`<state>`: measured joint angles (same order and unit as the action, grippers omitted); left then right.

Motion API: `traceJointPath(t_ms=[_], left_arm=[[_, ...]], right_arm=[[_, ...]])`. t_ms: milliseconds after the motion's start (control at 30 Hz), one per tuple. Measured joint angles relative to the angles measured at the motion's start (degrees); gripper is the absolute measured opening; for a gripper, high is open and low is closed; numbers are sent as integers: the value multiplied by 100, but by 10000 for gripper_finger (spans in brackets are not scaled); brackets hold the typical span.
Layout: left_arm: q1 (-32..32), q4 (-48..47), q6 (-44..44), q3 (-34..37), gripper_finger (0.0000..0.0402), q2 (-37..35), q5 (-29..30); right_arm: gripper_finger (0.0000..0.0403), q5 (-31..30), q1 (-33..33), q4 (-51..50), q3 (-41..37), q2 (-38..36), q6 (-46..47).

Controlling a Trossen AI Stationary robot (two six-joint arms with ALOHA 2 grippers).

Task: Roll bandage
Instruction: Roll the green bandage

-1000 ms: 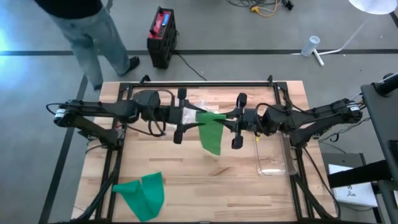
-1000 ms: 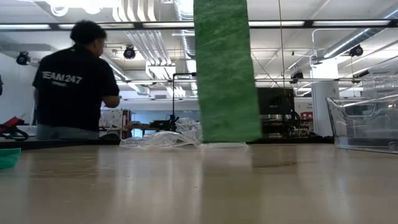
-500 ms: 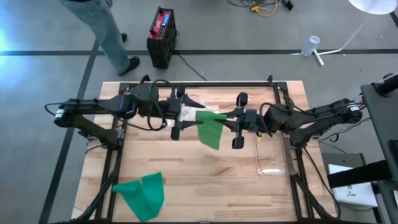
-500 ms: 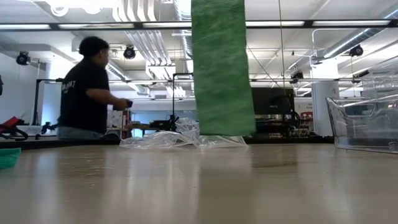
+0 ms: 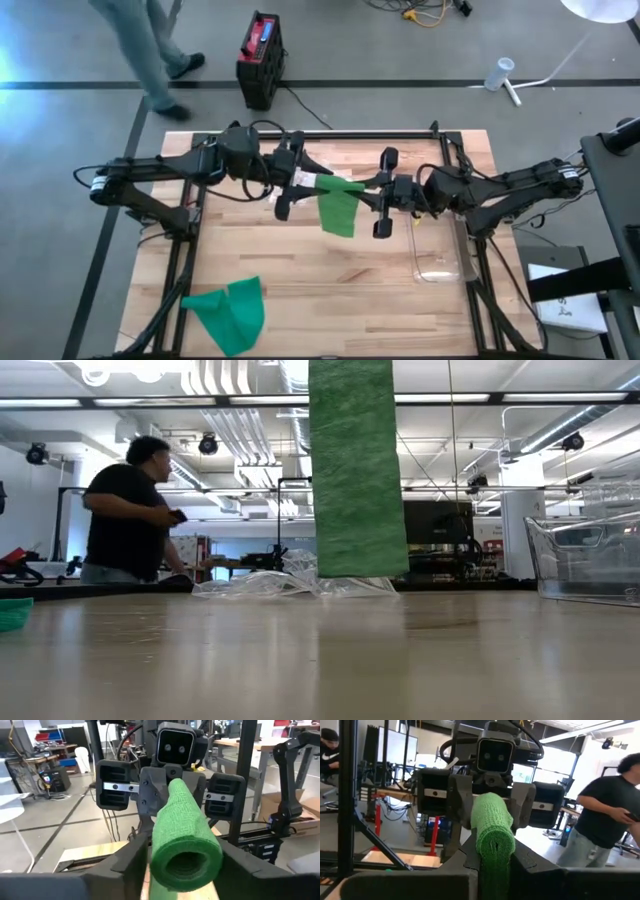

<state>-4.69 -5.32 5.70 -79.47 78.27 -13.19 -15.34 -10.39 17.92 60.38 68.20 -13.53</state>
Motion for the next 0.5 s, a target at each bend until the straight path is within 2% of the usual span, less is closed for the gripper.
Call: traceJointPath(t_ms=[267, 367, 500], left_arm=[[-20, 0, 834, -1, 25, 71, -132], [-22, -17, 1018, 9, 23, 34, -106], [67, -23, 1513, 46, 33, 12, 145]], right_arm=[[40, -204, -9, -106, 0, -4, 351], [59, -313, -11, -168, 0, -14, 655], [109, -177, -52, -360, 0, -138, 1124]])
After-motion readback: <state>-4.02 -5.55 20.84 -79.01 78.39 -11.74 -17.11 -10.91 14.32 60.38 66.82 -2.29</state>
